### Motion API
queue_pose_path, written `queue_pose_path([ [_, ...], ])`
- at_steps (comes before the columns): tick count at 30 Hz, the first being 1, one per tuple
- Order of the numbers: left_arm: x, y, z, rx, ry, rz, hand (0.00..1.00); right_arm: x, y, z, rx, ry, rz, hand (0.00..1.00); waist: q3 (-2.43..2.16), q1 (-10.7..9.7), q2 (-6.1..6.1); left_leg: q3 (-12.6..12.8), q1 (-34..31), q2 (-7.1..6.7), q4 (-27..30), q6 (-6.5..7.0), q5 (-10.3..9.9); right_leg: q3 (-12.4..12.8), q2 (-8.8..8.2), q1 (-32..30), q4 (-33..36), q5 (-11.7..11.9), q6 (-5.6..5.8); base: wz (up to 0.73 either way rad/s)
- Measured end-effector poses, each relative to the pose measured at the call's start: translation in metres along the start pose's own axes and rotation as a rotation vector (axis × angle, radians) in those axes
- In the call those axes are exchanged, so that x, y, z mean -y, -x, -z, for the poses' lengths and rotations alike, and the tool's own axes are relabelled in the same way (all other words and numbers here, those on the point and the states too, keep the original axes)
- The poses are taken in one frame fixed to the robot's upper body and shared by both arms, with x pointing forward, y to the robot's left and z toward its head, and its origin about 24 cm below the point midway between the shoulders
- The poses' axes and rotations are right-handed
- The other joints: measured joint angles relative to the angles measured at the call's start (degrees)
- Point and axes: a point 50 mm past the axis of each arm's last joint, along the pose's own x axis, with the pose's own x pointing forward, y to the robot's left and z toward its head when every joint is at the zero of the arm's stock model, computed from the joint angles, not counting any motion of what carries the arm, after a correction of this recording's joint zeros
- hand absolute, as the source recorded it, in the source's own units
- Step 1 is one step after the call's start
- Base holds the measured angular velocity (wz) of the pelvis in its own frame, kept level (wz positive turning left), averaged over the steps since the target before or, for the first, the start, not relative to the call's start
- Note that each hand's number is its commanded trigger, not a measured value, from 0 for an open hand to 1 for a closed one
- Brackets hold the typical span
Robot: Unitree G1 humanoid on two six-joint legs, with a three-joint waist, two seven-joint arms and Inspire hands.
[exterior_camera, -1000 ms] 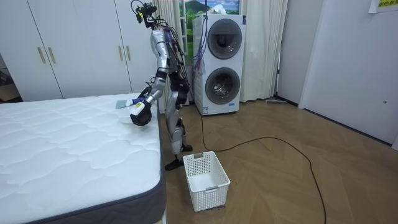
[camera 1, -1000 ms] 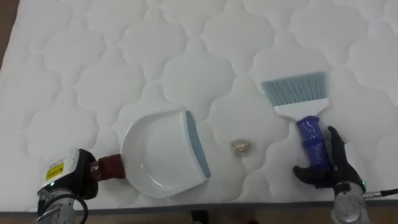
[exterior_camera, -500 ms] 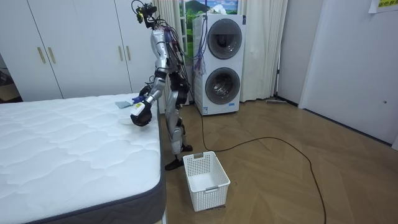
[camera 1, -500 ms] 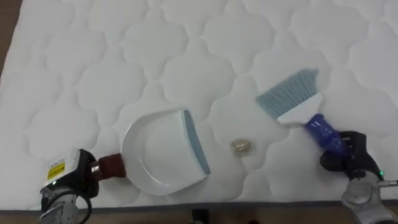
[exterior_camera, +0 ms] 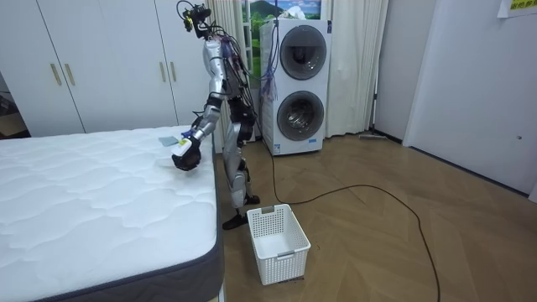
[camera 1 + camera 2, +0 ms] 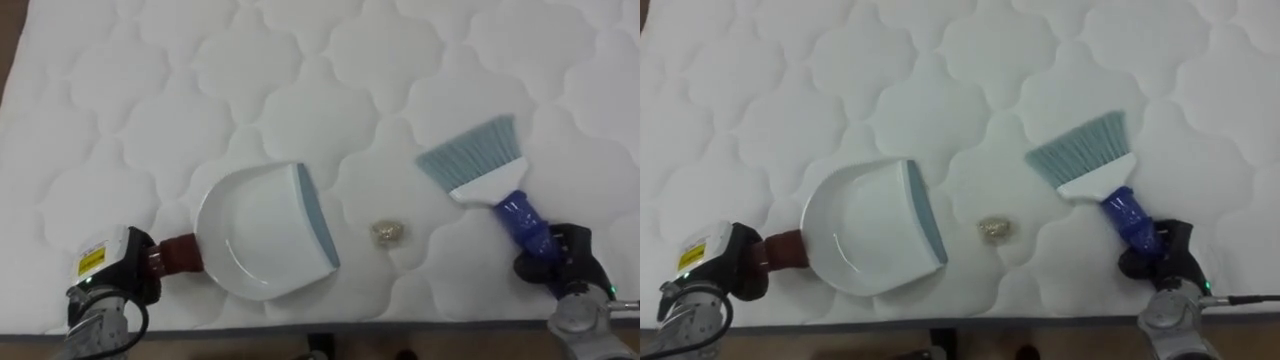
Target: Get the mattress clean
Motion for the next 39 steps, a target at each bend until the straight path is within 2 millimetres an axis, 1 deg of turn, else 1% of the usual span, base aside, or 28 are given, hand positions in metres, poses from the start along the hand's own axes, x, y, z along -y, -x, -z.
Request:
queue_pose_path([
  [2, -0.001, -0.001, -0.001, -0.001, -0.002, -0.003, 1.0, 0.001, -0.001, -0.002, 0.001, 0.002, -0.01, 1.0, -0.07, -0.17, -0.12, 0.14, -0.14, -0.15, 0.0, 0.01, 0.01, 0.05, -0.21, -0.41, 0.52, -0.3, 0.01, 0.0],
  [5, -0.003, -0.002, -0.001, 0.005, -0.004, -0.008, 1.0, 0.003, -0.004, -0.004, 0.007, 0.017, -0.023, 1.0, -0.11, -0.45, -0.71, 0.35, -0.08, -0.5, 0.02, 0.03, 0.02, 0.19, -0.79, -0.62, 1.94, -0.93, 0.11, 0.0],
  [7, -0.004, -0.002, 0.001, 0.0, -0.006, -0.01, 1.0, 0.002, -0.004, -0.003, 0.0, 0.027, -0.039, 1.0, -0.18, -0.4, -1.51, 0.47, 0.0, -0.48, 0.02, 0.03, 0.02, 0.38, -0.81, -0.64, 1.98, -0.98, 0.11, 0.0],
  [8, -0.004, -0.002, 0.001, 0.001, -0.009, -0.009, 1.0, 0.002, -0.004, -0.003, -0.003, 0.038, -0.043, 1.0, -0.2, -0.4, -1.7, 0.46, 0.0, -0.47, 0.02, 0.03, 0.02, 0.45, -0.8, -0.7, 2.01, -0.98, 0.11, 0.0],
  [9, -0.004, -0.002, 0.001, 0.003, -0.016, -0.002, 1.0, 0.004, -0.005, -0.004, 0.005, 0.073, -0.053, 1.0, -0.28, -0.28, -2.08, 0.47, -0.17, -0.48, 0.02, 0.03, 0.02, 0.47, -0.84, -0.97, 2.21, -0.98, 0.1, -0.05],
  [10, -0.004, -0.002, 0.001, 0.008, -0.03, 0.005, 1.0, 0.008, -0.008, -0.008, 0.024, 0.114, -0.059, 1.0, -0.26, -0.18, -2.51, 0.68, -0.39, -0.48, 0.02, 0.06, 0.04, 0.69, -0.93, -1.66, 2.95, -1.0, 0.09, -0.07],
  [11, -0.004, -0.002, 0.002, 0.006, -0.034, 0.011, 1.0, 0.01, -0.01, -0.008, 0.027, 0.141, -0.059, 1.0, -0.27, -0.16, -2.75, 0.83, -0.39, -0.48, 0.03, 0.08, 0.05, 0.82, -0.98, -1.85, 3.23, -1.0, 0.09, -0.12],
  [12, -0.004, -0.002, 0.004, -0.002, -0.041, 0.015, 1.0, 0.016, -0.012, -0.008, 0.036, 0.2, -0.053, 1.0, -0.3, -0.02, -3.33, 1.09, -0.34, -0.43, 0.11, 0.08, 0.05, 1.12, -0.99, -2.09, 3.59, -1.0, 0.09, -0.08],
  [13, -0.005, -0.002, 0.005, -0.006, -0.044, 0.015, 1.0, 0.019, -0.013, -0.008, 0.045, 0.231, -0.051, 1.0, -0.29, -0.04, -3.62, 1.11, -0.36, -0.42, 0.14, 0.08, 0.05, 1.13, -1.02, -2.23, 3.88, -1.01, 0.09, -0.07],
  [15, -0.011, -0.003, 0.009, -0.012, -0.062, 0.014, 1.0, 0.03, -0.017, -0.009, 0.07, 0.339, -0.046, 1.0, -0.44, 0.0, -4.95, 1.21, -0.49, -0.19, 0.48, 0.07, 0.05, 1.09, -0.86, -2.21, 3.79, -1.06, 0.03, 0.0],
  [16, -0.014, -0.004, 0.009, -0.011, -0.07, 0.011, 1.0, 0.033, -0.018, -0.01, 0.077, 0.367, -0.043, 1.0, -0.43, 0.15, -5.22, 1.2, -0.66, -0.11, 0.66, 0.07, 0.04, 1.08, -0.79, -2.26, 3.73, -1.08, -0.02, -0.04],
  [17, -0.019, -0.006, 0.009, -0.003, -0.086, -0.003, 1.0, 0.042, -0.021, -0.014, 0.1, 0.427, -0.03, 1.0, -0.32, 0.09, -5.67, 1.21, -0.97, 0.02, 0.99, 0.07, 0.04, 1.08, -0.72, -2.43, 3.71, -1.09, -0.11, -0.03],
  [18, -0.023, -0.008, 0.008, 0.007, -0.097, -0.014, 1.0, 0.05, -0.023, -0.017, 0.125, 0.489, -0.021, 1.0, -0.34, 0.07, -5.89, 1.22, -0.98, 0.09, 1.23, 0.08, 0.04, 0.97, -0.74, -2.39, 3.4, -1.06, -0.17, -0.04],
  [19, -0.025, -0.008, 0.007, 0.015, -0.102, -0.02, 1.0, 0.056, -0.025, -0.02, 0.148, 0.56, -0.014, 1.0, -0.41, 0.05, -6.03, 1.23, -0.86, 0.19, 1.32, 0.09, 0.03, 0.96, -0.72, -2.36, 3.19, -0.96, -0.23, -0.04],
  [21, -0.027, -0.009, 0.007, 0.026, -0.116, -0.021, 1.0, 0.061, -0.027, -0.025, 0.187, 0.641, -0.015, 1.0, -0.38, 0.09, -6.21, 1.31, -0.83, 0.41, 1.48, 0.09, 0.04, 1.05, -0.71, -2.35, 3.01, -0.73, -0.3, -0.05],
  [24, -0.026, -0.008, 0.007, 0.031, -0.136, -0.014, 1.0, 0.057, -0.026, -0.032, 0.238, 0.756, -0.042, 1.0, -0.38, 0.36, -6.62, 1.73, -0.95, 0.82, 1.62, 0.07, 0.03, 1.13, -0.54, -2.69, 3.0, -0.56, -0.52, -0.08],
  [27, -0.027, -0.009, 0.006, 0.036, -0.135, -0.012, 1.0, 0.055, -0.026, -0.036, 0.267, 0.854, -0.053, 1.0, -0.38, 1.42, -6.84, 2.18, -1.06, 1.01, 1.59, 0.01, 0.01, 1.7, -0.3, -3.21, 3.07, -0.47, -0.67, -0.1],
  [31, -0.032, -0.01, 0.007, 0.044, -0.142, -0.019, 1.0, 0.052, -0.026, -0.045, 0.321, 0.959, -0.062, 1.0, -0.42, 1.43, -7.21, 2.17, -1.75, 1.19, 1.67, -0.01, 0.0, 1.61, -0.1, -3.69, 2.81, -0.37, -0.8, -0.01],
  [33, -0.035, -0.011, 0.007, 0.048, -0.151, -0.022, 1.0, 0.048, -0.025, -0.05, 0.362, 1.045, -0.067, 1.0, -0.45, 1.45, -7.6, 2.2, -2.04, 1.22, 1.66, -0.07, -0.03, 1.65, 0.2, -3.86, 2.64, -0.32, -0.81, 0.0],
  [35, -0.035, -0.011, 0.008, 0.049, -0.156, -0.023, 1.0, 0.048, -0.024, -0.052, 0.377, 1.091, -0.062, 1.0, -0.39, 1.53, -7.81, 2.31, -2.04, 1.22, 1.6, -0.14, -0.09, 1.74, 0.21, -3.84, 2.49, -0.29, -0.78, -0.02],
  [39, -0.036, -0.011, 0.008, 0.05, -0.162, -0.026, 1.0, 0.051, -0.024, -0.057, 0.397, 1.147, -0.04, 1.0, -0.44, 1.6, -8.02, 2.43, -2.05, 1.32, 1.59, -0.19, -0.18, 1.86, 0.25, -3.84, 2.43, -0.28, -0.79, -0.01],
])
